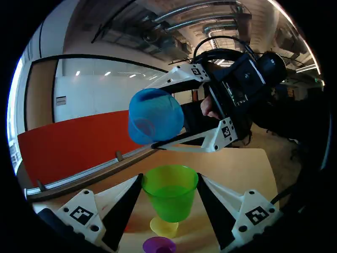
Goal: Pour water
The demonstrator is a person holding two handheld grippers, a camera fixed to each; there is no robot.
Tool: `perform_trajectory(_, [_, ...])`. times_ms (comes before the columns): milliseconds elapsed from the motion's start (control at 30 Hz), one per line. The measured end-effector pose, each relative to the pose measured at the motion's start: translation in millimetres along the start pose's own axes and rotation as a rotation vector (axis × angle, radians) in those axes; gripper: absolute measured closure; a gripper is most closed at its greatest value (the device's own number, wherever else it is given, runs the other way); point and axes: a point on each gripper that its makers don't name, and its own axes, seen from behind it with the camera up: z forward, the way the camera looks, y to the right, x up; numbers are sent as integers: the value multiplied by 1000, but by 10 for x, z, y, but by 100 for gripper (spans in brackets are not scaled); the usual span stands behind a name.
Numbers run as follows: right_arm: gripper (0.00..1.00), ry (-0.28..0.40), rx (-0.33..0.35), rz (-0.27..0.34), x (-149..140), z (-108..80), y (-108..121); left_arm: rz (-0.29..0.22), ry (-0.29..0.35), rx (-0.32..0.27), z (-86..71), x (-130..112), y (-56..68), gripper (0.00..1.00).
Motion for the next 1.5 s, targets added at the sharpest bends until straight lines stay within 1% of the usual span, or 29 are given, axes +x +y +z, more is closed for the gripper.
perform_trajectory(200, [10,34,-13,138,74,-41,-15,-3,-1,4,3,-18,-13,10])
perform_trajectory(300, [10,55,-19,217,109,-63,2,-1,-2,6,1,-25,-14,10])
perform_trajectory(400, [10,63,-26,287,105,-72,12,0,-4,8,-2,-29,-20,10])
perform_trajectory(600, [10,59,-12,410,54,-67,-80,0,-7,12,-10,-55,-23,10])
perform_trajectory(800, [10,54,-10,524,21,-56,-101,0,-6,14,-24,-54,-27,10])
perform_trajectory(1000, [10,60,20,651,66,-45,-147,-4,-5,22,-48,-63,-55,10])
perform_trajectory(1200, [10,57,44,762,86,-33,-187,1,-7,20,-69,-70,-38,10])
perform_trajectory(1367, [10,41,66,834,79,-18,-213,1,-5,25,-82,-68,-58,10])
perform_trajectory(1500, [10,19,71,885,40,-6,-243,5,-7,24,-93,-73,-54,10])
